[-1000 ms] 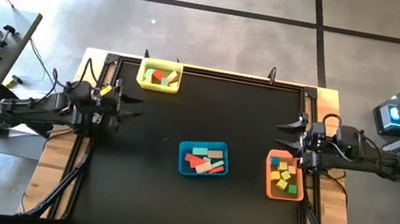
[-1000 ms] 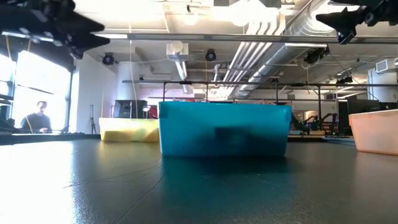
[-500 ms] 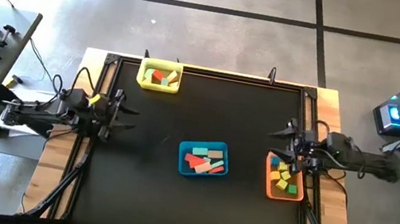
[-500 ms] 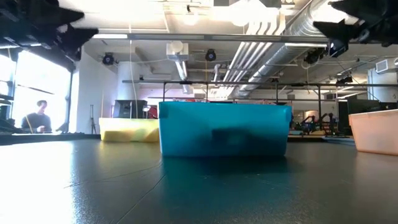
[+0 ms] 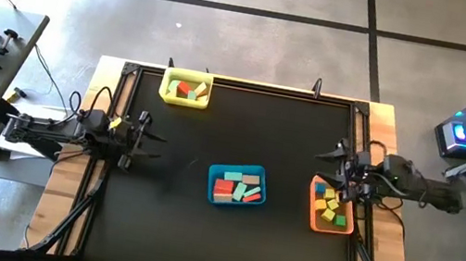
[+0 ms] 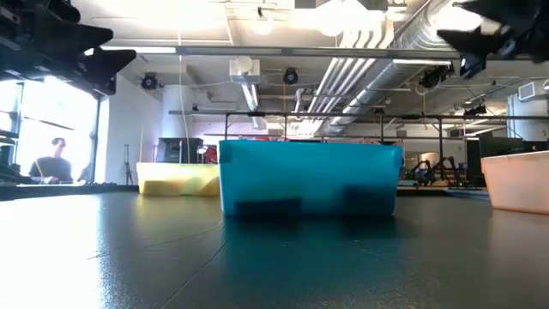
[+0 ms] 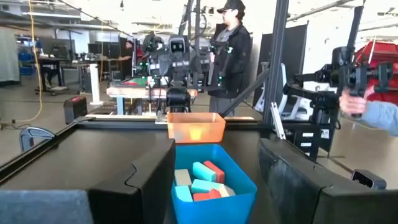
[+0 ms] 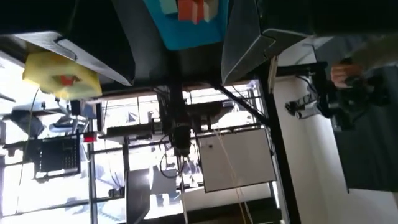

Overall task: Sort blocks by size
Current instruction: Return to Home Position

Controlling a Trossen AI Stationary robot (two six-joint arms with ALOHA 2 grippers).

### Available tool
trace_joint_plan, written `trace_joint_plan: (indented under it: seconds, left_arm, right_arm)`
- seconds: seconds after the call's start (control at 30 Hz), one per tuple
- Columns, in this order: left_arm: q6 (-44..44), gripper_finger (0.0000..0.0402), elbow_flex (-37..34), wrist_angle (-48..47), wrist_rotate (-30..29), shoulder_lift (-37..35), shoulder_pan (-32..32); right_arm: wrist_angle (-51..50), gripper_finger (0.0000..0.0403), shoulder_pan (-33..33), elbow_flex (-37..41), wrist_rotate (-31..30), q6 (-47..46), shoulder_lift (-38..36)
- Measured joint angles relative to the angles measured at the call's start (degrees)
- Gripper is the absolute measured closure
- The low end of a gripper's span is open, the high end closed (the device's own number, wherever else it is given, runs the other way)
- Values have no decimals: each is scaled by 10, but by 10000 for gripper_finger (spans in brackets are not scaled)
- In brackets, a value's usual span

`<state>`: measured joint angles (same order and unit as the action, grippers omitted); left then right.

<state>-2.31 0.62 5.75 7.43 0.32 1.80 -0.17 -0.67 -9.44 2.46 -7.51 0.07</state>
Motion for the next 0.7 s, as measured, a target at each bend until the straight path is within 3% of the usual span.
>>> trace_joint_plan:
  seconds: [0.17, 0.33, 0.47, 0.7]
  left_arm:
    - [-25, 190, 0, -6, -1, 0, 0]
    - [-35, 190, 0, -2, -1, 0, 0]
    - [-35, 190, 0, -3, -1, 0, 0]
    - [-35, 190, 0, -3, -1, 0, 0]
  right_arm:
    - [98, 166, 0, 85, 0, -27, 1]
    - [52, 166, 0, 85, -5, -54, 4]
    - [-17, 166, 0, 78, -48, -94, 6]
    - [-18, 166, 0, 77, -53, -105, 8]
